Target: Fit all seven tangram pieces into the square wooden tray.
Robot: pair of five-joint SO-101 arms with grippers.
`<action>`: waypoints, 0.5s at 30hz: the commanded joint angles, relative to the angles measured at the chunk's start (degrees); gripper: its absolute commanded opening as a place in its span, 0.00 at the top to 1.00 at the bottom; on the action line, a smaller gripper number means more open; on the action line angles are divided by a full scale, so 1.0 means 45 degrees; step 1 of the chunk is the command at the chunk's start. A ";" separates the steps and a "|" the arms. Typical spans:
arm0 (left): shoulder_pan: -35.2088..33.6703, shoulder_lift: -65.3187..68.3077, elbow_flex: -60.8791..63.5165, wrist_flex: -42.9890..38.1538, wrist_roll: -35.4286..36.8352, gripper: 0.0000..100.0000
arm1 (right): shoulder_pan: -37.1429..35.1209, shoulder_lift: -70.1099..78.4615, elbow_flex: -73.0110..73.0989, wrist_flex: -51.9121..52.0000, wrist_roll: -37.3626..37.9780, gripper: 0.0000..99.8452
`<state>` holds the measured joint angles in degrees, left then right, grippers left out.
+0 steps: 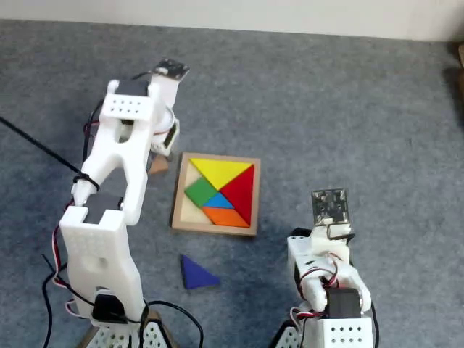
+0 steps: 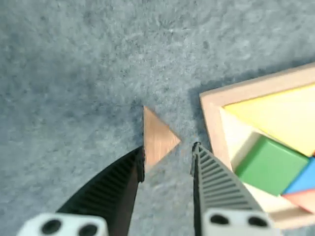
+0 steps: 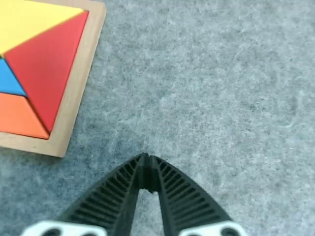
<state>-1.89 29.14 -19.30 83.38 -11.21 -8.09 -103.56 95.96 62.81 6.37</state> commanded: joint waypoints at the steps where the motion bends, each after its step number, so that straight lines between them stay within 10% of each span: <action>1: 0.0674 -0.0127 -0.1612 0.1602 -0.0664 0.84 | 0.0186 -0.0107 0.1963 -0.0010 0.0000 0.99; 15: -0.0068 0.0010 -0.1612 0.2071 -0.0234 0.80 | 0.0205 -0.0107 0.1963 -0.0010 0.0000 0.99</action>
<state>1.80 29.58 -24.31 92.35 -12.88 -8.09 -103.56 95.96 62.81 6.37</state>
